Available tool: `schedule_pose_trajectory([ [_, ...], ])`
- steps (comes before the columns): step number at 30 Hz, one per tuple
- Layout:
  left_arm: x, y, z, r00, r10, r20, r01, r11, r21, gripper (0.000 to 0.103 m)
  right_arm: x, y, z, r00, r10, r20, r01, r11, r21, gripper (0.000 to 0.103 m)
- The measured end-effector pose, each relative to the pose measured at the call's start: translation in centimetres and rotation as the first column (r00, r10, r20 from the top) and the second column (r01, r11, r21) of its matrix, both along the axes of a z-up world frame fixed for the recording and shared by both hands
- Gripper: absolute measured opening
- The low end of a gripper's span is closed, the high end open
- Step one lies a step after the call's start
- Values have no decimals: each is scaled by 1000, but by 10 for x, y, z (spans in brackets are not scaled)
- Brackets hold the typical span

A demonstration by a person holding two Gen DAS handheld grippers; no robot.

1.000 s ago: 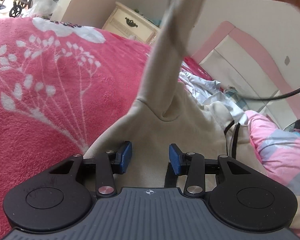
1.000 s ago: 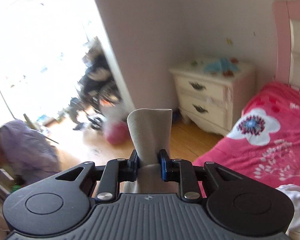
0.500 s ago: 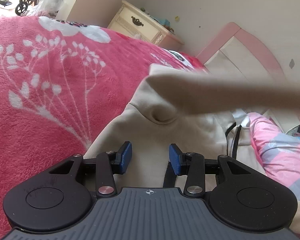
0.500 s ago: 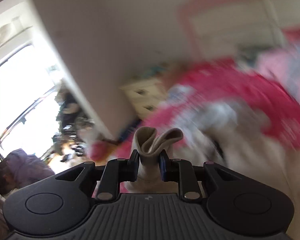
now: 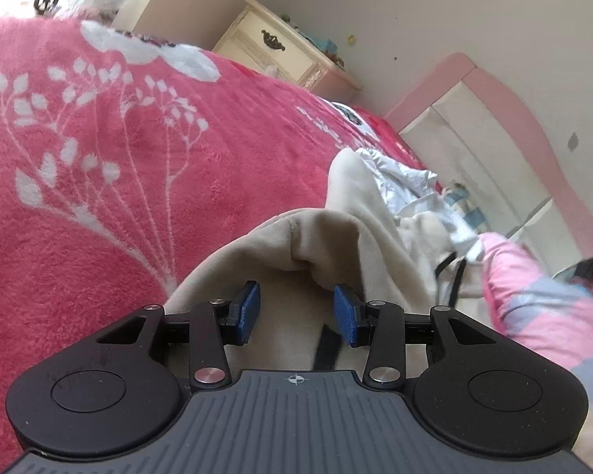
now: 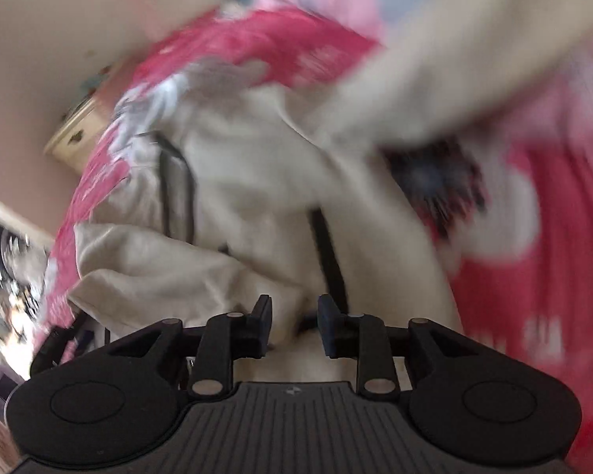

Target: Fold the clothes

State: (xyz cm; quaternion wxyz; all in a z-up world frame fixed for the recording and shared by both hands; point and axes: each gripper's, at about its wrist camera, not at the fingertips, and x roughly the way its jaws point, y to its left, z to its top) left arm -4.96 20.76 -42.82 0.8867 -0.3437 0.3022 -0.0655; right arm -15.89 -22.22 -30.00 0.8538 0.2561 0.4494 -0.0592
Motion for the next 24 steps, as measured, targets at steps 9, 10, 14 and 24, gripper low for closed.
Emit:
schedule_pose_trajectory([
  [9, 9, 7, 17, 987, -135, 85, 151, 961, -229, 48, 180, 148, 14, 793, 580, 189, -576, 814, -78, 60],
  [10, 14, 10, 18, 990, -125, 65, 137, 959, -247, 51, 198, 167, 14, 756, 627, 188, -621, 778, -95, 62],
  [14, 38, 22, 16, 996, -87, 3, 83, 942, -325, 52, 270, 236, 3, 631, 767, 121, -740, 641, -204, 70],
  [24, 53, 16, -15, 997, -60, -52, 37, 927, -373, 6, 342, 292, -60, 612, 780, -127, -785, 582, -213, 3],
])
